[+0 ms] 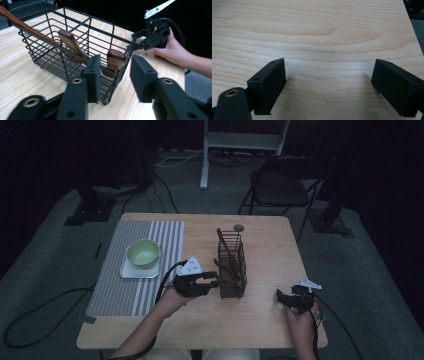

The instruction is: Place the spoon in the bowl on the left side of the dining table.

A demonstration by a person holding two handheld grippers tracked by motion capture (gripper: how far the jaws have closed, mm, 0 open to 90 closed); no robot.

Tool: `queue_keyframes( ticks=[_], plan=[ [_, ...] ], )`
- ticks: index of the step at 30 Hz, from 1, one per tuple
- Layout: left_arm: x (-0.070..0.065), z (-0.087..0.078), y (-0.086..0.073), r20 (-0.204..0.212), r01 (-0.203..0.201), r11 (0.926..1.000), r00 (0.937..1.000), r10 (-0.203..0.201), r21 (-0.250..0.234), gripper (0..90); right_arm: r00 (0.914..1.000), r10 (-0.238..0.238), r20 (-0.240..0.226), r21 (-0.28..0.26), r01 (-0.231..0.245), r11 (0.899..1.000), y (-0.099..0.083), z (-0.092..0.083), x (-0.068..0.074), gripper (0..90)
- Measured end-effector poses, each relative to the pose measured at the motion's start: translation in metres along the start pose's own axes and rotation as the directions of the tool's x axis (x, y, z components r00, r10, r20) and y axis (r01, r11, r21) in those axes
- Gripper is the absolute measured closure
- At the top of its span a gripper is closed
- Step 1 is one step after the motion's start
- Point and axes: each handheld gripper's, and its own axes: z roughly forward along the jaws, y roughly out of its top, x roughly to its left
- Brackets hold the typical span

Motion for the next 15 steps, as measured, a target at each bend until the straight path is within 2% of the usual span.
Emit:
queue_keyframes(
  ticks=[2, 3, 6, 9, 15],
  plan=[
    [0.0000, 0.0018, 0.0005, -0.003, -0.006, 1.0000, 1.0000, 0.006, 0.007, 61.5, 1.0000, 0.000, 0.000, 0.000, 0.000, 1.000, 0.0000, 0.0000, 0.0000, 11.6],
    [-0.0001, 0.0025, 0.0005, -0.011, -0.008, 0.9999, 0.9999, 0.008, 0.008, 67.7, 1.0000, 0.000, 0.000, 0.000, 0.000, 1.000, 0.0000, 0.0000, 0.0000, 11.6],
    [0.0014, 0.0039, -0.0001, -0.013, 0.010, 0.9999, 0.9999, -0.010, 0.003, 68.5, 1.0000, 0.000, 0.000, 0.000, 0.000, 1.000, 0.0000, 0.0000, 0.0000, 11.6],
    [0.0016, 0.0045, -0.0008, -0.025, 0.005, 1.0000, 0.9997, -0.005, 0.000, 75.3, 1.0000, -0.001, 0.001, -0.001, 0.001, 1.000, 0.0000, 0.0000, -0.0001, 11.6],
    [0.0002, 0.0057, -0.0002, -0.044, 0.004, 0.9999, 0.9990, -0.005, -0.016, 76.2, 1.0000, 0.000, 0.000, 0.000, 0.000, 1.000, 0.0000, 0.0000, 0.0000, 11.6]
  ],
)
